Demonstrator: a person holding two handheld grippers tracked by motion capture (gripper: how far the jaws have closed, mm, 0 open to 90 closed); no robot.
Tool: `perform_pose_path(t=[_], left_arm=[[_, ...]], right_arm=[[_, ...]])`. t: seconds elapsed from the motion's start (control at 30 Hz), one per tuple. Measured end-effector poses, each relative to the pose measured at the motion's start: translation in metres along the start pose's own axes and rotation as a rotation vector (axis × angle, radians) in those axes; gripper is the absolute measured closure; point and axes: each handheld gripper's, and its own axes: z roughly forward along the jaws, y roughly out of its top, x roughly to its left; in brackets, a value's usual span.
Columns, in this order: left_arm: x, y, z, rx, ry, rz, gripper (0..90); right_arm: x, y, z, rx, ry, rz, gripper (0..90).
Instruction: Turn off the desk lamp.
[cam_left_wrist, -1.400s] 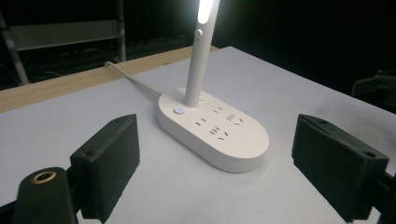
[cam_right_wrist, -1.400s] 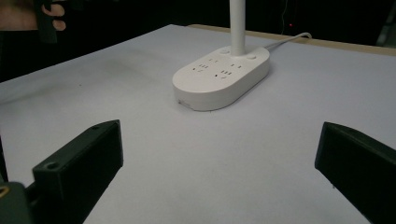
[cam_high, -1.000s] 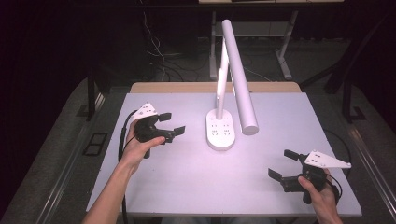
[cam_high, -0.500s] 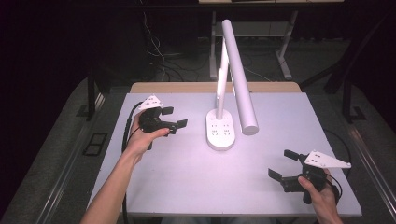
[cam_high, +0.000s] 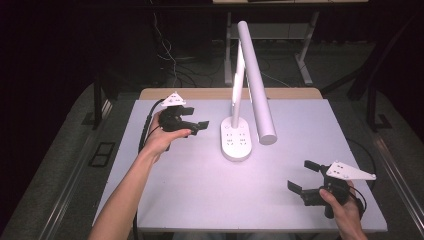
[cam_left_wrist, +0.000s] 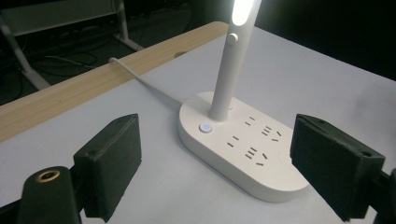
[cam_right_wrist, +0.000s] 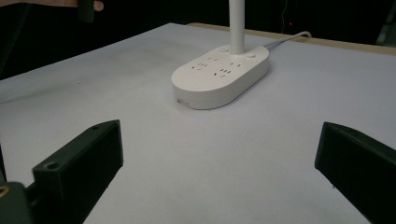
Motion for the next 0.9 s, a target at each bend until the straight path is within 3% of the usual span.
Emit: perform_pose_path(t=[0.17, 0.4, 0.6, 0.67, 0.9], left_arm=[[-0.001, 0.007, 0.01, 0.023, -0.006, 0.016, 18.3], [-0.005, 0.016, 0.022, 0.02, -0.003, 0.008, 22.1], [-0.005, 0.023, 0.03, 0.033, 0.0, 0.036, 27.8], [-0.003, 0.025, 0.031, 0.058, 0.001, 0.073, 32.3], [-0.005, 0.031, 0.043, 0.072, -0.01, 0.071, 37.5]], right_arm=[[0.0, 0.0, 0.0, 0.0, 0.001, -0.003, 0.9], [0.0, 0.0, 0.0, 0.0, 0.001, -0.001, 0.9], [0.0, 0.0, 0.0, -0.001, 0.002, -0.001, 0.9], [0.0, 0.0, 0.0, -0.001, 0.002, 0.0, 0.9], [-0.001, 0.0, -0.001, 0.0, 0.001, 0.001, 0.9]])
